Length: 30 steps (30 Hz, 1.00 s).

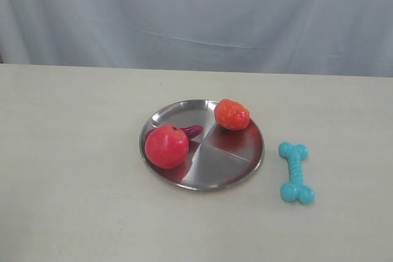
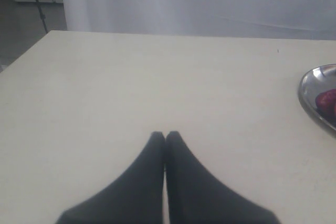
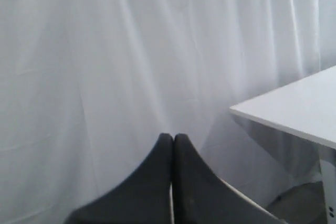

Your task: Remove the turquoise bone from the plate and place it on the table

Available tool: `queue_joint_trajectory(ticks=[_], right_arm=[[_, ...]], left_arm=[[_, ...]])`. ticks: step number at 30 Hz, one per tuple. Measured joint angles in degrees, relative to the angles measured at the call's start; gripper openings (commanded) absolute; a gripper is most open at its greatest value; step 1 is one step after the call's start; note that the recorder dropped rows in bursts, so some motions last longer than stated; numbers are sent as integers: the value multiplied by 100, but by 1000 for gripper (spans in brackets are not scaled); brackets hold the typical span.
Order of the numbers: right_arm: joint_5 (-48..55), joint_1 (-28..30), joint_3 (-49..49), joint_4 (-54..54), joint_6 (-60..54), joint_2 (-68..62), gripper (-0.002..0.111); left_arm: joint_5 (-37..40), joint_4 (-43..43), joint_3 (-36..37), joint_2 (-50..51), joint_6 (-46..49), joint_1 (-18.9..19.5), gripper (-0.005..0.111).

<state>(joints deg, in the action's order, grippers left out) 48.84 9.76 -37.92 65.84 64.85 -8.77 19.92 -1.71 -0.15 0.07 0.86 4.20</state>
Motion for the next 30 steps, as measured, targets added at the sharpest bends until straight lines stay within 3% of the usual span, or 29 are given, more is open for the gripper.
queue_joint_trajectory(ticks=[2,5,8,10,17,19,21,22,24,26,30], right_arm=[[-726,391,58,-173,-156,160,-1],[-2907,1143,577,-616,-288,330,-1],[-4556,1459,1317,-865,-221,330,-1],[-4938,1476,1662,-905,-125,320,-1],[-5054,1490,2203,-957,-72,320,-1],[-4845,1490,2213,-1684,-839,320,-1],[-4633,1490,2275,-3389,-3029,320,-1],[-4502,1490,2329,-4792,-4646,320,-1],[-4468,1490,2373,-6652,-6485,320,-1],[-4468,1490,2382,-7169,-7034,320,-1],[-4468,1490,2382,-7030,-6725,320,-1]], left_arm=[[0,0,0,0,0,0,0],[0,0,0,0,0,0,0],[0,0,0,0,0,0,0],[0,0,0,0,0,0,0],[0,0,0,0,0,0,0],[0,0,0,0,0,0,0],[0,0,0,0,0,0,0],[0,0,0,0,0,0,0],[0,0,0,0,0,0,0],[0,0,0,0,0,0,0],[0,0,0,0,0,0,0]])
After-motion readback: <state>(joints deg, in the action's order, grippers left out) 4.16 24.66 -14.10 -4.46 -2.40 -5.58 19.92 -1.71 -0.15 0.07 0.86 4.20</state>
